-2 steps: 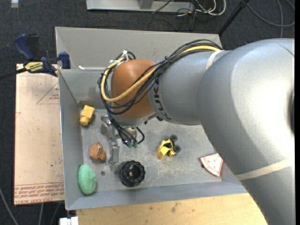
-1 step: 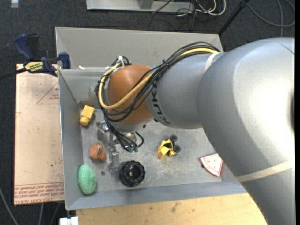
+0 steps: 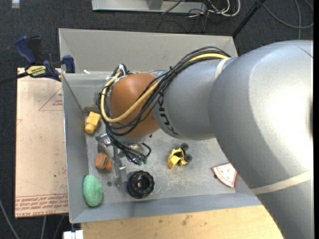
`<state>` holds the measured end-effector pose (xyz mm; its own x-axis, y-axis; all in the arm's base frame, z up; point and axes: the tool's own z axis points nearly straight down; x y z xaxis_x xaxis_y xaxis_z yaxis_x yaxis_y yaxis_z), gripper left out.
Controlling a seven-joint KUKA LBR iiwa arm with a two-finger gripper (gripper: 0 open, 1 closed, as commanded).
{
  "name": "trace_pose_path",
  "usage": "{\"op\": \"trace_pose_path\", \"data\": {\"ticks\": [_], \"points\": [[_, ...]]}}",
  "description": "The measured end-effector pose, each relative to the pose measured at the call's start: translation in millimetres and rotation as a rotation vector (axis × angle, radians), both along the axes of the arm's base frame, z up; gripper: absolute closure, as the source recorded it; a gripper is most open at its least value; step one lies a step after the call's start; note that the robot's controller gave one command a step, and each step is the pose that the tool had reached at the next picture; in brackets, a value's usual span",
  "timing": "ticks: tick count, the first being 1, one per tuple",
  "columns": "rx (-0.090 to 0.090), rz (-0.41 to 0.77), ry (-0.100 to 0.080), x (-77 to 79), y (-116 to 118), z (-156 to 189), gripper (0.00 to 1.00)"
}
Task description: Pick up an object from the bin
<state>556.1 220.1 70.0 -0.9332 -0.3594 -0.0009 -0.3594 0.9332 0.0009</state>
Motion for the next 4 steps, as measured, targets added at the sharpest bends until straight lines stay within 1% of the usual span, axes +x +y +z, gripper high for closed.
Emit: {"op": "trace_pose_path", "data": {"ticks": [1, 2, 3, 4], "points": [[0.002, -0.191, -0.002, 24.3, 9.4, 0.1, 1.0], [0.002, -0.192, -0.002, 24.3, 9.2, 0.0, 0.0], [0.002, -0.192, -0.001, 24.3, 9.2, 0.0, 0.0], [-0.001, -0.105, -0.002, 15.8, 14.5, -0.1, 0.0]]}}
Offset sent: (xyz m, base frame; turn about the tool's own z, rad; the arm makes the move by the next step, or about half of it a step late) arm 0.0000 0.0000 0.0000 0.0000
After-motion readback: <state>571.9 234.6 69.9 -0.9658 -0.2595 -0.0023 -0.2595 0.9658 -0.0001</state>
